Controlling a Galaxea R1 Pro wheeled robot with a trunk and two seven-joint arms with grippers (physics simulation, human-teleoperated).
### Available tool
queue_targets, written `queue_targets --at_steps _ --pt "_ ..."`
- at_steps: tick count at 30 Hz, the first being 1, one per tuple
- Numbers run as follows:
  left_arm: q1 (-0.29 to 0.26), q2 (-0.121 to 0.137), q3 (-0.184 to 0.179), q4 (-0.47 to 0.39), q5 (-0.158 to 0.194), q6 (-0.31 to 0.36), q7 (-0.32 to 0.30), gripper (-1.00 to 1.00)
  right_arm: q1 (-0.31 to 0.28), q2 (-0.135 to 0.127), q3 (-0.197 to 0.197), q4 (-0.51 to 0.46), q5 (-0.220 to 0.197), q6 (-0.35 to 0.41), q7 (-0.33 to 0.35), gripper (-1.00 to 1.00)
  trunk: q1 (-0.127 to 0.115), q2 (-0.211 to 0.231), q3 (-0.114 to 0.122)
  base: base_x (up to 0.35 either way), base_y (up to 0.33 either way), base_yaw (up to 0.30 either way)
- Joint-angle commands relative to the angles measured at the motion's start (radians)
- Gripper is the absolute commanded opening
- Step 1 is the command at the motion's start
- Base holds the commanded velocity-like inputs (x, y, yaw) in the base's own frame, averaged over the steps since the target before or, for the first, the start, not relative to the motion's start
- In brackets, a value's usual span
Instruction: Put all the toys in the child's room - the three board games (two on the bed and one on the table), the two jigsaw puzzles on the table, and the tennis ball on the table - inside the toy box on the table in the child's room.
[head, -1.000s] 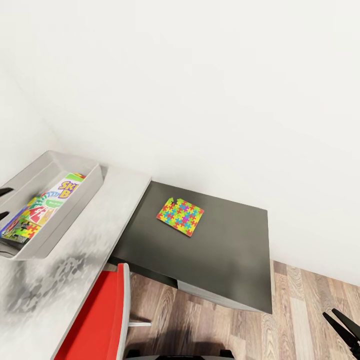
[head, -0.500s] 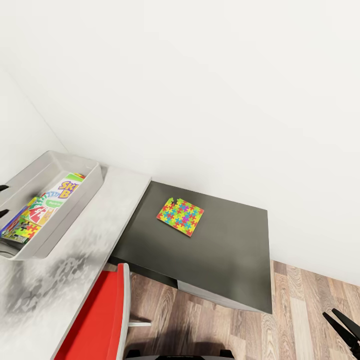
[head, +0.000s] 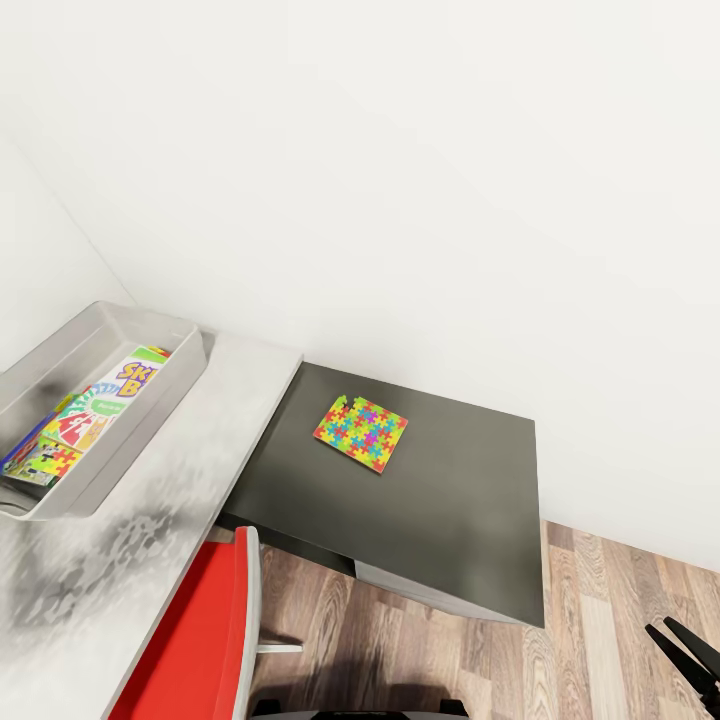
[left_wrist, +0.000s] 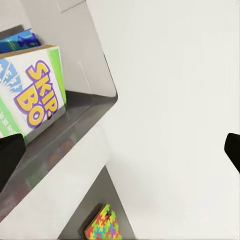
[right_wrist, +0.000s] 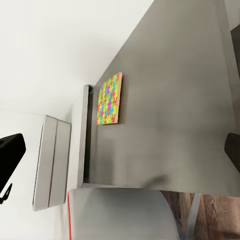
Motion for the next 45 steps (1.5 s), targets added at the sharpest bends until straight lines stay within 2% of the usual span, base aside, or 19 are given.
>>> queue_targets --at_steps 1,3,8,13,19,22,23,26,28,29,32,33,35,37,39,40,43,45 --pt "-0.001 0.0 0.004 0.0 0.023 0.008 0.008 1.0 0.001 0.0 0.0 -0.001 -0.007 0.008 -0.001 1.0 0.001 -0.002 -0.001 0.0 0.0 0.0" --pt "0.0 0.002 0.009 0.0 0.057 0.018 0.004 1.0 0.001 0.0 0.0 -0.001 -0.007 0.008 -0.001 1.0 0.001 -0.002 -0.001 0.0 0.0 0.0" --pt "0.009 0.02 0.016 0.0 0.093 0.031 0.0 1.0 0.001 0.0 0.0 -0.001 -0.007 0.008 -0.001 1.0 0.001 -0.002 -0.001 0.0 0.0 0.0" --pt "0.022 0.037 0.018 -0.001 0.101 0.031 -0.013 1.0 0.001 0.0 0.0 -0.001 -0.006 0.008 -0.002 1.0 0.001 -0.002 -0.001 0.0 0.0 0.0" --pt "0.059 0.042 0.017 -0.003 0.104 0.031 -0.05 1.0 0.001 0.001 0.0 -0.001 -0.006 0.008 -0.001 1.0 0.001 -0.002 -0.001 0.0 0.0 0.0" --pt "0.122 0.044 0.017 -0.003 0.103 0.031 -0.089 1.0 0.001 0.001 0.0 -0.001 -0.006 0.008 -0.001 1.0 0.001 -0.002 -0.001 0.0 0.0 0.0" --pt "0.168 0.046 0.018 -0.003 0.103 0.031 -0.119 1.0 0.001 0.001 0.0 -0.001 -0.007 0.008 -0.001 1.0 0.001 -0.002 -0.001 0.0 0.0 0.0" --pt "0.247 0.051 0.019 -0.004 0.1 0.031 -0.184 1.0 0.001 0.001 0.0 -0.001 -0.007 0.008 -0.001 1.0 0.001 -0.002 -0.001 0.0 0.0 0.0" --pt "0.301 0.056 0.018 -0.004 0.096 0.031 -0.243 1.0 0.001 0.001 0.0 -0.001 -0.007 0.008 -0.001 1.0 0.001 -0.002 -0.001 0.0 0.0 0.0" --pt "0.353 0.059 0.018 -0.004 0.092 0.031 -0.31 1.0 0.001 0.001 0.0 -0.001 -0.007 0.008 -0.001 1.0 0.001 -0.002 -0.001 0.0 0.0 0.0" --pt "0.419 0.062 0.019 -0.001 0.077 0.031 -0.407 1.0 0.001 0.001 0.0 -0.001 -0.007 0.008 -0.001 1.0 0.001 -0.002 -0.001 0.0 0.0 0.0" --pt "0.455 0.063 0.019 0.005 0.052 0.031 -0.457 1.0 0.001 0.002 0.0 -0.001 -0.007 0.007 -0.001 1.0 0.001 -0.002 -0.001 0.0 0.0 0.0" --pt "0.482 0.063 0.021 0.009 0.008 0.031 -0.493 1.0 0.001 0.003 0.0 -0.002 -0.007 0.007 -0.001 1.0 0.001 -0.002 -0.001 0.0 0.0 0.0" --pt "0.5 0.059 0.025 0.012 -0.052 0.031 -0.518 1.0 0.001 0.003 0.0 -0.002 -0.007 0.007 -0.001 1.0 0.001 -0.002 -0.001 0.0 0.0 0.0" --pt "0.511 0.053 0.03 0.014 -0.127 0.031 -0.535 1.0 0.001 0.004 0.001 -0.003 -0.007 0.006 0.0 1.0 0.001 -0.002 -0.001 0.0 0.0 0.0" --pt "0.519 0.042 0.034 0.015 -0.204 0.031 -0.549 1.0 0.001 0.004 0.001 -0.004 -0.006 0.006 0.0 1.0 0.001 -0.002 -0.001 0.0 0.0 0.0" --pt "0.525 0.024 0.046 0.016 -0.305 0.031 -0.573 1.0 0.001 0.005 0.002 -0.006 -0.006 0.005 0.0 1.0 0.001 -0.002 0.0 0.0 0.0 0.036" --pt "0.528 0.014 0.064 0.016 -0.35 0.031 -0.598 1.0 0.001 0.005 0.002 -0.007 -0.005 0.005 0.0 1.0 0.001 -0.002 0.002 0.0 0.0 0.1"
